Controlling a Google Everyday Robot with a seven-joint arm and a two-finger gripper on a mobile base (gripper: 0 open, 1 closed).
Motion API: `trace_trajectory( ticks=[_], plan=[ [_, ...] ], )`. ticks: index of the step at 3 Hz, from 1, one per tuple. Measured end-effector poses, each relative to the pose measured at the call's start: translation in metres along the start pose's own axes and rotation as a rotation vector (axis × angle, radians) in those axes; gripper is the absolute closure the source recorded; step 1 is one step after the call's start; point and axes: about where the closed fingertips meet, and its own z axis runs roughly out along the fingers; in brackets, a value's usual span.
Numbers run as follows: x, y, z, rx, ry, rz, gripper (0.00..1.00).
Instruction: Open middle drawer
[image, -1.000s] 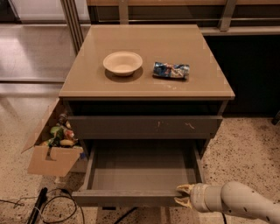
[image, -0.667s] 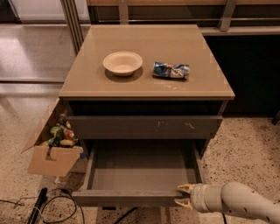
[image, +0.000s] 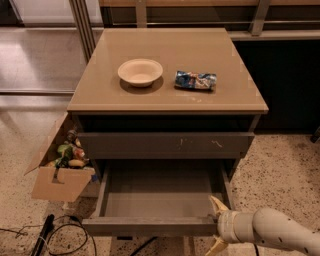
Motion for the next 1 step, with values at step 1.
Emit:
trace_trajectory(
  ticks=[1],
  plan=[
    [0.0000, 0.0000, 0.0000, 0.000, 0.000, 0.000, 0.00]
  ],
)
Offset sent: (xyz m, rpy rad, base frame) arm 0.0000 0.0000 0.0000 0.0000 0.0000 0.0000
